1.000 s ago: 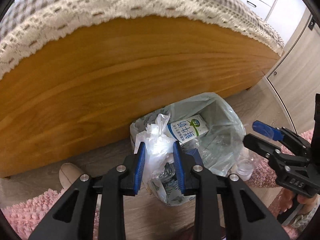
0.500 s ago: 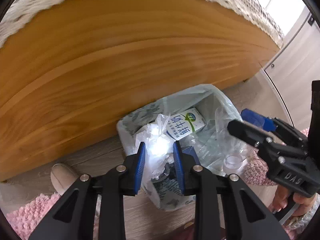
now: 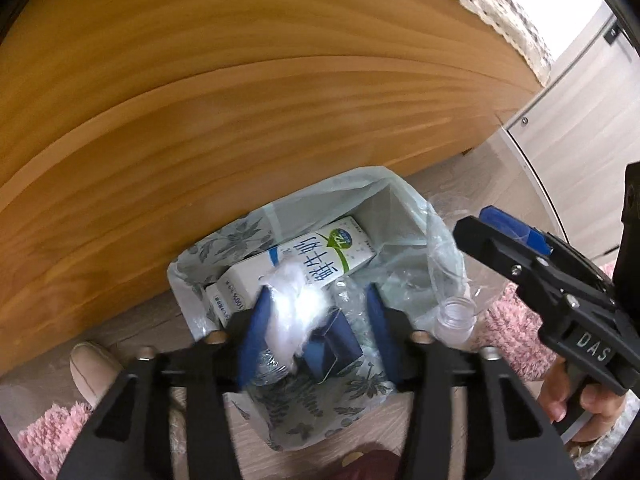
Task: Collect trash
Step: 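Open the left tool to drop the white bag into the bin, then lower the clear cut bottle into the bin and open the right tool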
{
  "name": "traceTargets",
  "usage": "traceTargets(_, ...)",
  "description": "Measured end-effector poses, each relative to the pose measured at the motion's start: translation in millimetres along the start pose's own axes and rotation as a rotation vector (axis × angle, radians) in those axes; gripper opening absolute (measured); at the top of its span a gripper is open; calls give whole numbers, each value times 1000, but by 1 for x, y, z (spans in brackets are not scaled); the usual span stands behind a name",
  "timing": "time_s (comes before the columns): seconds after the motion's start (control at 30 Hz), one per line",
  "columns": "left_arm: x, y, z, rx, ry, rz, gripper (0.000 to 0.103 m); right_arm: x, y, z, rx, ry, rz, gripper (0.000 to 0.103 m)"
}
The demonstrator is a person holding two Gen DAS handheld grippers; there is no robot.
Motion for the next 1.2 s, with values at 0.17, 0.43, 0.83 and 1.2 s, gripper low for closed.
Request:
traceTargets(0.17,-6,-5,-20,-69,11,-3,60,8,2,-10,-16,15,-14,56)
traceTargets(0.43,-28,-13,-64,-143,117,31,65,26,-11,-38,-56,67,-61,56)
traceTargets(0.83,-63,-22,-131,-278,246,106,65,82,-44,-99,-150,118,-131,56)
traceTargets(1.2,-56,-33,-151,-299,309,50,65,113,-56,-123,-227,128,-127,57)
Point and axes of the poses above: each gripper's, at about its wrist camera, not at the fingertips, and x roughly the way its jaws point, z to its right, y to its top, the point moved 10 cm from there along x, roughly the way its jaws point
